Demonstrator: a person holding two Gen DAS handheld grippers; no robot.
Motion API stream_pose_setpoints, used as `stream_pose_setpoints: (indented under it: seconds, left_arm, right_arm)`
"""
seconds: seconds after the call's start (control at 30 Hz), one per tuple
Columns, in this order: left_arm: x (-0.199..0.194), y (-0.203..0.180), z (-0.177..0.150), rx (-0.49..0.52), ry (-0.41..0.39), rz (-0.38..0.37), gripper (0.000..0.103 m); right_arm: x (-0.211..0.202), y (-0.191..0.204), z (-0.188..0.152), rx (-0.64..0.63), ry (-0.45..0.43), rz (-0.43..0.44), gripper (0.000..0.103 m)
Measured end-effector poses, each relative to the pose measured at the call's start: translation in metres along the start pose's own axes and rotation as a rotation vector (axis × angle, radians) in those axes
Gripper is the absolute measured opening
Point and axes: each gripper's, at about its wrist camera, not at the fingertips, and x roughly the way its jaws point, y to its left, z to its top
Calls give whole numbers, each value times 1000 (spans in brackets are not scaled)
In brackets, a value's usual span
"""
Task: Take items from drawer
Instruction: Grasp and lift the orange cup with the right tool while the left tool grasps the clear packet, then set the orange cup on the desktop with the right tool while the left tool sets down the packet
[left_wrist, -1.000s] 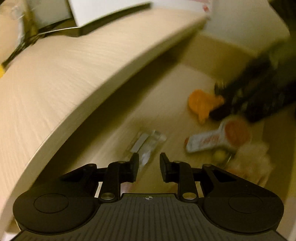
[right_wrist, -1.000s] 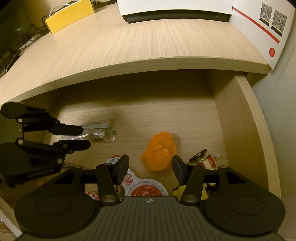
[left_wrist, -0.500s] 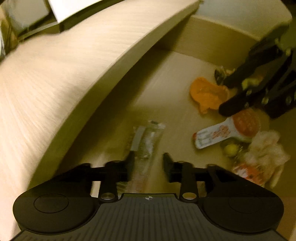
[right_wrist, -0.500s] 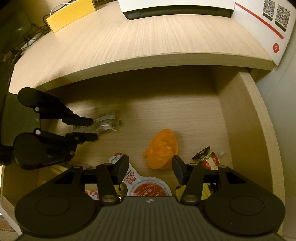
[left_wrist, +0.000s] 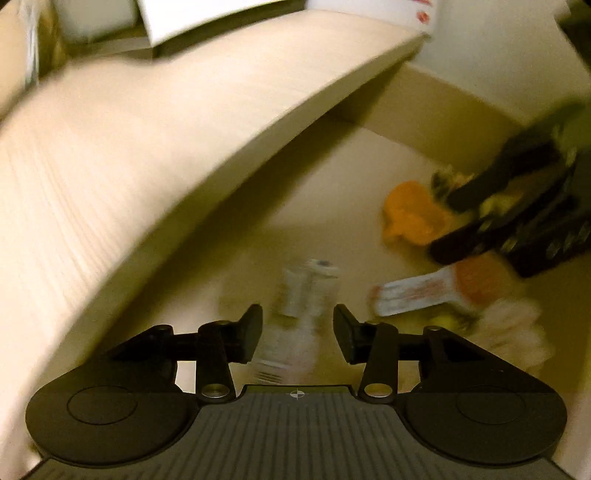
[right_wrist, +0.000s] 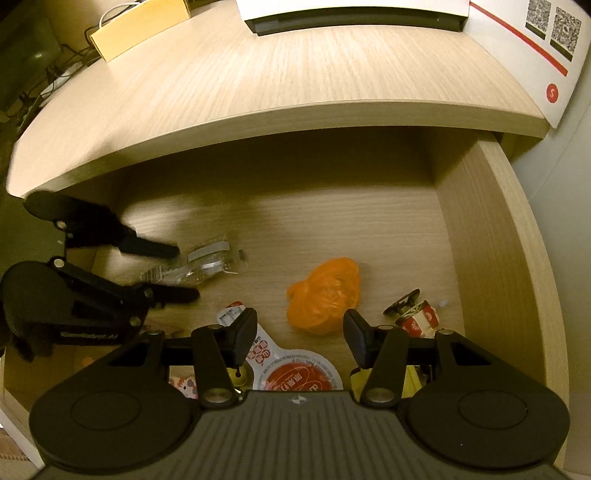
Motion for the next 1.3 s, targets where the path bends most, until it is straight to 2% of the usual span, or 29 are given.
stream_pose_setpoints:
  seconds: [0.17, 0.23, 0.33, 0.47, 0.53, 0.6, 0.7, 0.73, 0.77, 0.83, 0.9, 1.0, 1.2, 1.3]
  left_arm:
    - [13, 7, -2, -39, 68, -34, 50]
    - [18, 12, -3, -90, 61, -58, 50]
    - [18, 21, -4, -151, 59, -87, 49]
    - [15, 21, -3, -221, 94, -41, 46]
    - [17, 18, -4, -253, 113, -4, 43]
    - [14, 19, -6, -310, 130, 25, 41]
    - [4, 24, -8, -388, 120, 28, 38]
    - [-3, 25, -8, -401, 110, 37, 38]
    - [-11, 26, -9, -406, 102, 43, 38]
    - [-29, 26, -7, -412, 82, 54, 36]
    - [-50, 26, -6, -416, 58, 64, 29]
    - [-87, 30, -3, -436, -8, 54, 28]
    - [-134, 41, 21, -442, -157, 78, 28]
    - [-135, 45, 39, -431, -206, 101, 28]
  right_arm:
    - [0, -1, -1, -1, 8, 3, 52]
    - [0, -1, 0, -2, 2, -7, 53]
    - [-8, 6, 1, -44, -25, -48, 66]
    - [-5, 15, 11, -172, -41, -132, 70]
    - [10, 14, 22, -187, 8, -139, 70]
    - [29, 12, 32, -199, 104, -126, 71]
    - [46, 10, 36, -199, 197, -97, 70]
    - [48, 9, 36, -195, 210, -97, 60]
    - [48, 8, 35, -192, 208, -93, 56]
    - [40, 8, 33, -200, 175, -101, 56]
    - [27, 12, 30, -224, 136, -118, 56]
    - [-2, 17, 28, -223, 76, -110, 56]
    - [-75, 32, 55, -212, -148, -90, 56]
    - [-101, 38, 78, -216, -261, -90, 56]
